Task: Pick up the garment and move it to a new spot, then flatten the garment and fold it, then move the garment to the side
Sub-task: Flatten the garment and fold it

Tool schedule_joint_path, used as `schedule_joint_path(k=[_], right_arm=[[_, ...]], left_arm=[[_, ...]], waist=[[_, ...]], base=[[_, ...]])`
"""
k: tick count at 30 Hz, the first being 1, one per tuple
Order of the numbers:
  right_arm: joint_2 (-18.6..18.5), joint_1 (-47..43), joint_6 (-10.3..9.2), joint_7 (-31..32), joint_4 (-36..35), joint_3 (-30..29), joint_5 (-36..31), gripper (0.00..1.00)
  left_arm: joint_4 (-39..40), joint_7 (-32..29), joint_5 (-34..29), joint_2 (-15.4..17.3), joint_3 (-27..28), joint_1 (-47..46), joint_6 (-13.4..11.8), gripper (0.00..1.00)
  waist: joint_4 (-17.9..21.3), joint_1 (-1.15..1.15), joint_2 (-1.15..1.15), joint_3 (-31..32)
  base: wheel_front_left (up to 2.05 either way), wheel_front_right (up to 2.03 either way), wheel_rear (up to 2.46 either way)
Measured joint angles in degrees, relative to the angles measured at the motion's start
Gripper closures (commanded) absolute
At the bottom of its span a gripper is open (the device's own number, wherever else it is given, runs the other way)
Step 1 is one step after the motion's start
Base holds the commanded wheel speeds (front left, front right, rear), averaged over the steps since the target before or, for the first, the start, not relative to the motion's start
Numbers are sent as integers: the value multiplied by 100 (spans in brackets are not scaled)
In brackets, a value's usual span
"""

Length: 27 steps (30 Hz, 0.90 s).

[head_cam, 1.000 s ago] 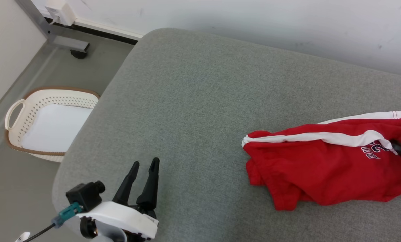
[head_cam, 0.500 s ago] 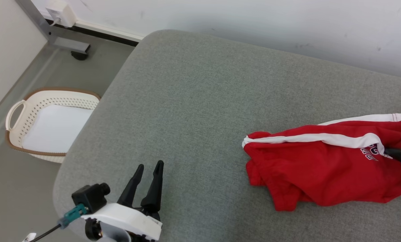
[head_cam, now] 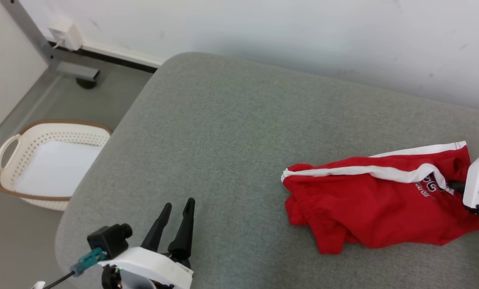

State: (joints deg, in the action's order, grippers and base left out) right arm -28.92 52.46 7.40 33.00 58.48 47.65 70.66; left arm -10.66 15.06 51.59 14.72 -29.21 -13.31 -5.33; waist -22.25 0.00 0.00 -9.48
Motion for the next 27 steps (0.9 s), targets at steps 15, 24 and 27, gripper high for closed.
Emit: schedule_joint_path(k=[15,24,27], right_arm=[[-425,-620,7,-450,-236,-193,368,100],[-466,-1047,7,-1012,-750,-394,604,100],[-445,-1053,7,-1233,-868,-485,609,100]], left_arm=[[499,1,-649,57,478,409,-66,0],[421,1,-1049,-175,701,674,70,0],[363,1,-1071,-252,711,676,129,0]], waist=[[826,0,0,513],[1363,0,0,664],[1467,0,0,707]], base=[[0,0,0],[0,0,0],[0,0,0]])
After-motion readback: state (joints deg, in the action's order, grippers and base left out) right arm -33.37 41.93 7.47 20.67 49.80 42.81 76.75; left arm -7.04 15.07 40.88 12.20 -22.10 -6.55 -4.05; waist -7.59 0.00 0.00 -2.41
